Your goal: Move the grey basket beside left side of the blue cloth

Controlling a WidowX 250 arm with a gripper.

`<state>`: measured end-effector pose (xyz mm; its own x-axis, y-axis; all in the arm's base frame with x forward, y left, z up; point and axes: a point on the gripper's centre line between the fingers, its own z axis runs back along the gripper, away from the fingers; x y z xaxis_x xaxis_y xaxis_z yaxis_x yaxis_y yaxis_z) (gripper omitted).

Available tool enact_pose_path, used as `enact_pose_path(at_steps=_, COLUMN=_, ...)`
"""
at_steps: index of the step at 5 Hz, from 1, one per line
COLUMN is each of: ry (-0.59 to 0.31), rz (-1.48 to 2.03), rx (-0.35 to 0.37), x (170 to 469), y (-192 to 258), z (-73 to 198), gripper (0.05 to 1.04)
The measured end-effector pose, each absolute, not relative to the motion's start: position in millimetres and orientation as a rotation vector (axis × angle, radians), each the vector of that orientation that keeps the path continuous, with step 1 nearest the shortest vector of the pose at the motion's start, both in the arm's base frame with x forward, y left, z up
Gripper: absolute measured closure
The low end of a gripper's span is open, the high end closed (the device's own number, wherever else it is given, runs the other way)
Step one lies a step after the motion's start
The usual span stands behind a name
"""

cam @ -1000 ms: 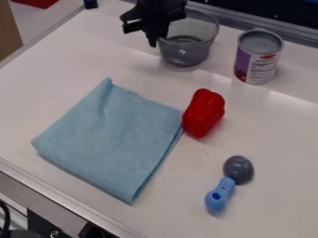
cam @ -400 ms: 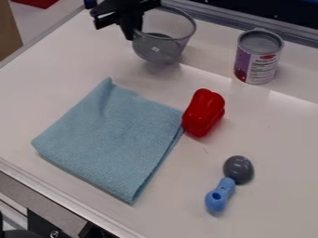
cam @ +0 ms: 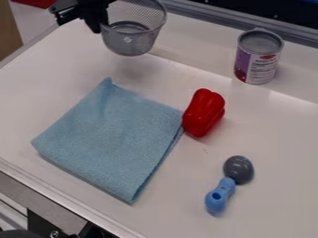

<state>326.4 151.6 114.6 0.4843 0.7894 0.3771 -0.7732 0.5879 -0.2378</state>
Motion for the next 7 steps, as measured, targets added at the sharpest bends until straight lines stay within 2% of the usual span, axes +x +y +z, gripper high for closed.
enact_pose_path(at_steps=1, ry=-0.489, rz=0.899, rx=-0.057, x=314.1, y=160.0, z=104.9, gripper=1.026)
enact_pose_path(at_steps=2, ry=-0.566, rz=0.870, rx=-0.042, x=301.6, y=170.8, z=112.6, gripper=1.026)
enact_pose_path(at_steps=3, ry=-0.527, rz=0.841, rx=-0.052, x=284.8, y=185.0, z=109.4, gripper=1.026)
enact_pose_path(at_steps=4, ry=-0.545, rz=0.811, rx=-0.068, x=272.3, y=198.7, z=106.7, gripper=1.026)
enact_pose_path(at_steps=5, ry=-0.574, rz=0.798, rx=-0.050, x=263.3, y=214.7, z=108.4, gripper=1.026)
enact_pose_path(at_steps=6, ry=-0.564, rz=0.804, rx=-0.035, x=256.6, y=229.4, z=97.0, gripper=1.026)
enact_pose_path(at_steps=7, ry=-0.504, rz=0.781, rx=0.003, x=253.5, y=238.4, z=86.6, gripper=1.026)
